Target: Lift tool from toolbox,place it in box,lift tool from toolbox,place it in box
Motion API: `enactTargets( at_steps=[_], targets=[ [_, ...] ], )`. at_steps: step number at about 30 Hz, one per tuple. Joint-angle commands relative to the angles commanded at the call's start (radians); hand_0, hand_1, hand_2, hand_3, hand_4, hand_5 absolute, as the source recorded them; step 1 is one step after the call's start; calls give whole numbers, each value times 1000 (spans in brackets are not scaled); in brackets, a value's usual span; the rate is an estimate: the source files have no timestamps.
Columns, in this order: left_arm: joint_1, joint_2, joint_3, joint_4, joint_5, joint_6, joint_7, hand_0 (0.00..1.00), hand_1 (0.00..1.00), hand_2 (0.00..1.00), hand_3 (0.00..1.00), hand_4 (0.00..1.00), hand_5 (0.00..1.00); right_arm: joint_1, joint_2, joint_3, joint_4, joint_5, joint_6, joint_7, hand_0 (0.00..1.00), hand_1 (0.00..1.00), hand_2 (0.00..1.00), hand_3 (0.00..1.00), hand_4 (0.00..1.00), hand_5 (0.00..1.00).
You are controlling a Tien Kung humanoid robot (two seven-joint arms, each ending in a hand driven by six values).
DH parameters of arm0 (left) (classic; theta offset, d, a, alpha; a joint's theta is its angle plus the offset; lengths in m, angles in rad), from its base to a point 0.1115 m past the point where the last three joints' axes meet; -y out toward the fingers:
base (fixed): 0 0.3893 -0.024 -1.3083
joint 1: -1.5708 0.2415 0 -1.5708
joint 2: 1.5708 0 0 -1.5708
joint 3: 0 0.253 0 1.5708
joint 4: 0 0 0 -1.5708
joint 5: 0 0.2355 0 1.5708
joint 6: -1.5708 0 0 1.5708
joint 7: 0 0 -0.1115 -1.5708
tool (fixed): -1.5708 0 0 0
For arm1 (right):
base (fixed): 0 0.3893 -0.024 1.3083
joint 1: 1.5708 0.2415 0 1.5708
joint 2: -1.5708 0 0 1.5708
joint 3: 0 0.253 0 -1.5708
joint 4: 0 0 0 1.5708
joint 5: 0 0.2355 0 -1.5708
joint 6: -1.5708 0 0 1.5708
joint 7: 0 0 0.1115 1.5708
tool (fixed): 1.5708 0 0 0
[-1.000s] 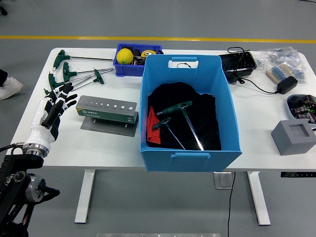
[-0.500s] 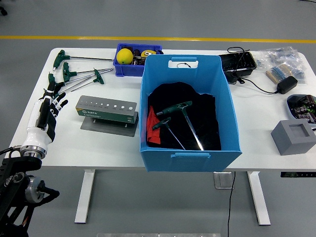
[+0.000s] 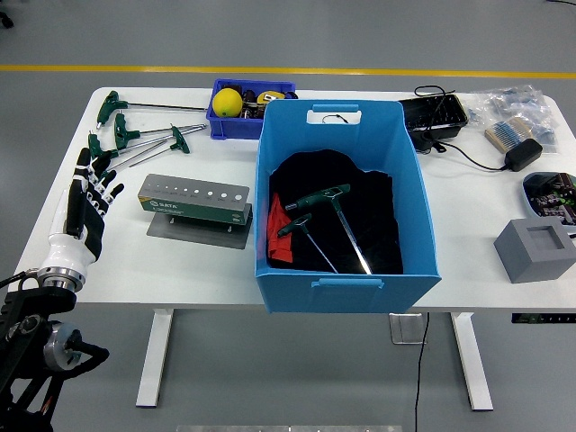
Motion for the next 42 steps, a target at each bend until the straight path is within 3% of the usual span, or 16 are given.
enactTargets(
  at_steps=[42],
  targets=[
    [-10,1,-2,8,13,-9,13,889,964,998,885,846,998,14,-1,-25,0,33,3,9,674,668,744,570,790,679]
  ],
)
